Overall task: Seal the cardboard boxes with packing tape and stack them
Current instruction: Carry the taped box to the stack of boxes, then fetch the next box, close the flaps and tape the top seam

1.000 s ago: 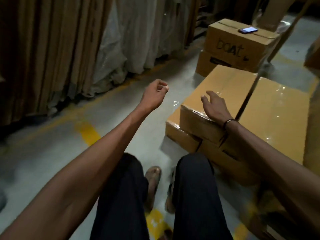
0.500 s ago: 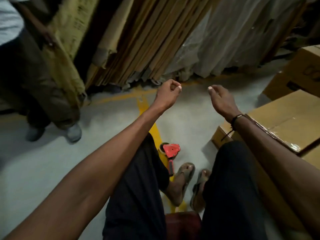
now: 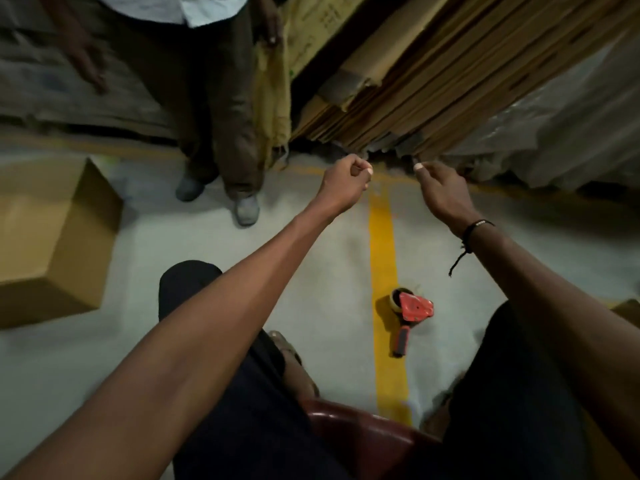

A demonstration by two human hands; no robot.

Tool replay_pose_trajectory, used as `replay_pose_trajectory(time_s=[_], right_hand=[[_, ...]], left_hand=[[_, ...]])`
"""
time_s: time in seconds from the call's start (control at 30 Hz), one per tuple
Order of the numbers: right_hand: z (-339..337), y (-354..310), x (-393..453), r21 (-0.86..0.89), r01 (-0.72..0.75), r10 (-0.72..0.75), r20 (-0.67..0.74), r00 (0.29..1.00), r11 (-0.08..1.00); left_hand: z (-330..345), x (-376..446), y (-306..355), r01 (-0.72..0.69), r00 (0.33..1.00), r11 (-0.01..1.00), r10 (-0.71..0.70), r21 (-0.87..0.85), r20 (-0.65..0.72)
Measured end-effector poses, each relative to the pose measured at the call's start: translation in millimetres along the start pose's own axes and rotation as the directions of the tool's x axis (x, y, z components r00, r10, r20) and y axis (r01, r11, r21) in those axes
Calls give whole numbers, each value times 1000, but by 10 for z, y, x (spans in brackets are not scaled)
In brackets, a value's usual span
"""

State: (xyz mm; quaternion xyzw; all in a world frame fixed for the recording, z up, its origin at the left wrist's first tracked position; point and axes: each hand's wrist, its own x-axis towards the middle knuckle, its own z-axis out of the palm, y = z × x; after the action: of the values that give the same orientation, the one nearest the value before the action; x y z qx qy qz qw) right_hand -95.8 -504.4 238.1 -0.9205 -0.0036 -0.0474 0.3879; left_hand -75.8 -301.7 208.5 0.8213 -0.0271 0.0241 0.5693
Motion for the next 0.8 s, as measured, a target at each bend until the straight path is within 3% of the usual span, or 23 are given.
replay_pose_trajectory(time_s=[0.23, 0.53, 0.7, 0.8], right_hand=[[1087, -1065, 217, -17, 153, -147, 183, 972, 988], [2128, -1830, 73, 122, 205, -236, 343, 909, 971], [2501, -2076, -75, 199, 219, -285, 414, 865, 955], [2840, -2190, -135, 222, 204, -289, 479, 829, 954]], left_hand=[[-1367, -199, -689, 131, 963, 991, -132, -23, -235], [-2839, -924, -1125, 282, 844, 959, -243, 10, -478], [-3314, -1435, -1300, 386, 736, 922, -329, -32, -591], [-3643, -1770, -1607, 516, 635, 856, -407, -31, -656]])
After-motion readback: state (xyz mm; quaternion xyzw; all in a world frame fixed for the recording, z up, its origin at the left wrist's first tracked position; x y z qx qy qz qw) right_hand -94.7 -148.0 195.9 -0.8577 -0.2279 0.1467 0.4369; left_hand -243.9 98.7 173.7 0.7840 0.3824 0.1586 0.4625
